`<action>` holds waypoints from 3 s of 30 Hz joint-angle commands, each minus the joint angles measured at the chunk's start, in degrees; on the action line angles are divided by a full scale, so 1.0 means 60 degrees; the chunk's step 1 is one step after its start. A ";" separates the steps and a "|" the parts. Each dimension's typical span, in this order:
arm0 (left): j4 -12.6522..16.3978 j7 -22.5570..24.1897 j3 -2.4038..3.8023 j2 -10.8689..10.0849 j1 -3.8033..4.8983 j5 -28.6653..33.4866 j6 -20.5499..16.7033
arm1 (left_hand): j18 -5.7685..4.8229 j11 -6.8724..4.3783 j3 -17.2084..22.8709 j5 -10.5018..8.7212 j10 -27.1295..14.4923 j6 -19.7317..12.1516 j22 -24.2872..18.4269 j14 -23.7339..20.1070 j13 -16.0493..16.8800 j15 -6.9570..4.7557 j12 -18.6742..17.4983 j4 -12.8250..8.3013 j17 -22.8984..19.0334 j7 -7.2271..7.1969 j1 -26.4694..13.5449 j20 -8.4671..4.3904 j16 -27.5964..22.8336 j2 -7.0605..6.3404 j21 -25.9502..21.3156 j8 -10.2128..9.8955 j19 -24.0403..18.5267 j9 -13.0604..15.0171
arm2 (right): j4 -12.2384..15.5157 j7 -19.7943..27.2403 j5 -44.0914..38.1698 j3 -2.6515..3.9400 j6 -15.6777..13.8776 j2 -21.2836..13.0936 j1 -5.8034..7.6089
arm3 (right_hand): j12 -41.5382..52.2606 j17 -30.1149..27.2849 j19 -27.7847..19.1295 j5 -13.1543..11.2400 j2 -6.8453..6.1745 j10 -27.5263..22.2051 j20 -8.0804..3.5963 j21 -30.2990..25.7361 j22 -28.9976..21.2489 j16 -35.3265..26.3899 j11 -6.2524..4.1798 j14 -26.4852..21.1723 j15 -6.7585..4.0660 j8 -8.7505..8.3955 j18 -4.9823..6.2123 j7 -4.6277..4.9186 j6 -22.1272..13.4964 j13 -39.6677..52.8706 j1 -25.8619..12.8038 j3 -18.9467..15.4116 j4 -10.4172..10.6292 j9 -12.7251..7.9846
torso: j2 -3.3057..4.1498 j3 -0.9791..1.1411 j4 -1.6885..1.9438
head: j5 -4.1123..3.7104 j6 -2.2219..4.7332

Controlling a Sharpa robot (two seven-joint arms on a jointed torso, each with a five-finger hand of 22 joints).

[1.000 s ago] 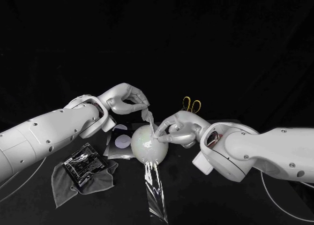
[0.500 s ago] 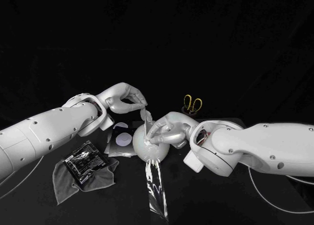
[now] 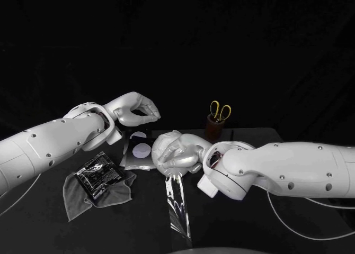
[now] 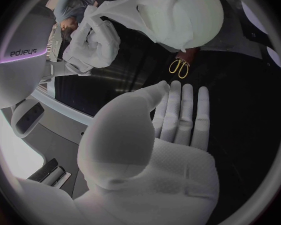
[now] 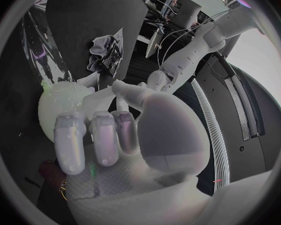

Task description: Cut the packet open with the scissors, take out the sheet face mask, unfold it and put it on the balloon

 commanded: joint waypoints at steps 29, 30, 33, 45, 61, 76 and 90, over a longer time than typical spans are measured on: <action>0.0319 -0.1247 -0.0072 -0.0512 -0.0505 0.2247 -0.0896 | 0.0193 0.0490 -0.0205 0.0061 -0.0759 -0.1155 -0.0210 -0.0101 -0.0460 0.0268 -0.0898 0.0575 -0.0342 0.0562 -0.1075 0.0192 -0.0938 -0.1261 -0.0294 -0.1115 -0.0067 -0.0265 | -0.0344 0.1915 -0.0546 0.0009 0.0241 -0.0114 -0.0462 | -0.2044 0.2397 0.0613 -0.0040 -0.1149 0.0141 0.0408 -0.0699 0.2234 -0.0016 0.0600 0.0978 0.0427 -0.1522 0.0062 0.0664 -0.1666 0.1406 -0.0574 -0.2081 0.0640 -0.0724 | -0.0014 0.0001 -0.0017 | 0.0260 -0.0202; 0.0375 -0.1305 -0.0072 -0.0552 -0.0506 0.2398 -0.0905 | 0.0196 0.0486 -0.0240 0.0056 -0.0755 -0.1190 -0.0224 -0.0055 -0.0474 0.0262 -0.0916 0.0625 -0.0348 0.0558 -0.1134 0.0193 -0.0961 -0.1314 -0.0310 -0.1158 -0.0048 -0.0286 | -0.0312 0.1950 -0.0596 0.0009 0.0345 -0.0188 -0.0463 | -0.2063 0.2386 0.0602 -0.0040 -0.1163 0.0131 0.0413 -0.0717 0.2227 -0.0022 0.0601 0.0975 0.0428 -0.1541 0.0067 0.0661 -0.1664 0.1394 -0.0566 -0.2120 0.0646 -0.0733 | -0.0015 0.0001 -0.0020 | 0.0271 -0.0202; 0.0590 -0.1511 -0.0073 -0.0704 -0.0509 0.2917 -0.0914 | 0.0198 0.0486 -0.0437 0.0060 -0.0724 -0.1303 -0.0290 0.0050 -0.0517 0.0256 -0.0965 0.0788 -0.0387 0.0551 -0.1332 0.0196 -0.1088 -0.1539 -0.0392 -0.1300 -0.0002 -0.0350 | -0.0200 0.1989 -0.0854 0.0009 0.0742 -0.0432 -0.0464 | -0.2229 0.2323 0.0515 -0.0028 -0.1241 0.0036 0.0431 -0.0857 0.2177 -0.0064 0.0579 0.0953 0.0422 -0.1694 0.0105 0.0621 -0.1742 0.1300 -0.0513 -0.2334 0.0675 -0.0802 | -0.0012 0.0003 -0.0034 | 0.0307 -0.0208; 0.1135 -0.2067 -0.0080 -0.1090 -0.0526 0.3779 -0.1023 | 0.0247 0.0400 -0.0584 0.0062 -0.0401 -0.0910 -0.0471 0.0991 -0.0568 0.0080 -0.1000 0.1013 -0.0392 0.0548 -0.1015 0.0141 -0.1256 -0.1468 -0.0545 -0.1364 0.0471 -0.0391 | 0.0120 0.1561 -0.1544 0.0008 0.1178 -0.1044 -0.0464 | -0.2433 0.2371 0.0530 0.0103 -0.1078 -0.0074 0.0437 -0.0844 0.2188 -0.0031 0.0603 0.0967 0.0432 -0.1823 0.0098 0.0670 -0.1459 0.1146 -0.0145 -0.2768 0.0800 -0.0858 | 0.0002 -0.0005 -0.0005 | 0.0281 -0.0258; 0.1711 -0.2351 -0.0086 -0.1314 -0.0801 0.4356 -0.1949 | 0.0247 0.0245 -0.0089 0.0058 -0.0008 -0.0401 -0.0421 0.2034 -0.0604 -0.0181 -0.1052 0.1070 -0.0221 0.0446 -0.0533 -0.0233 -0.1151 -0.1328 -0.0247 -0.1336 0.1505 -0.0415 | 0.0219 0.3041 -0.1167 0.0017 0.0072 -0.2089 -0.0446 | -0.2140 0.2516 0.0746 0.0653 -0.0463 0.0098 0.0372 -0.0519 0.2310 0.0062 0.0496 0.1015 0.0339 -0.1911 0.0013 0.0566 -0.0811 0.1238 0.0502 -0.2505 0.0844 -0.0956 | 0.0018 0.0005 -0.0017 | 0.0355 -0.0402; 0.2954 -0.2997 -0.0080 -0.1787 -0.1097 0.5862 -0.2335 | 0.0134 -0.0574 -0.1267 0.0095 0.0544 -0.0318 0.1252 0.3811 0.0739 -0.1035 0.1117 0.1153 0.3912 -0.0074 -0.0714 -0.1609 0.5093 -0.1347 0.2826 -0.1257 0.4062 -0.0425 | -0.2750 0.4811 0.1216 0.0192 0.0736 -0.1472 0.0247 | -0.1185 0.2516 0.1063 0.0988 -0.0282 0.0529 0.0354 0.0016 0.2502 0.0062 0.0491 0.1015 0.0334 -0.2038 -0.0129 0.0550 -0.0534 0.1784 0.0552 -0.2334 0.0854 -0.1031 | 0.0151 0.0097 0.0015 | 0.0391 -0.0371; 0.3186 -0.3877 0.0048 -0.1560 -0.1079 0.5101 -0.2358 | -0.0208 -0.0409 -0.2258 0.0047 -0.1337 -0.0949 0.6056 0.6510 0.4613 -0.1087 0.6846 0.1897 1.0899 -0.0081 -0.0798 -0.1701 0.8845 -0.1523 0.7833 -0.0914 0.4485 -0.0337 | -0.5314 0.3948 0.1159 0.0260 0.1900 0.0121 0.0458 | -0.0529 0.2516 0.1074 0.0677 -0.0507 0.0805 0.0411 0.0034 0.2509 0.0062 0.0590 0.1015 0.0417 -0.2424 -0.0134 0.0651 -0.0699 0.2175 -0.0074 -0.2804 0.1326 -0.1194 | 0.0462 0.0193 0.0060 | 0.0270 -0.0146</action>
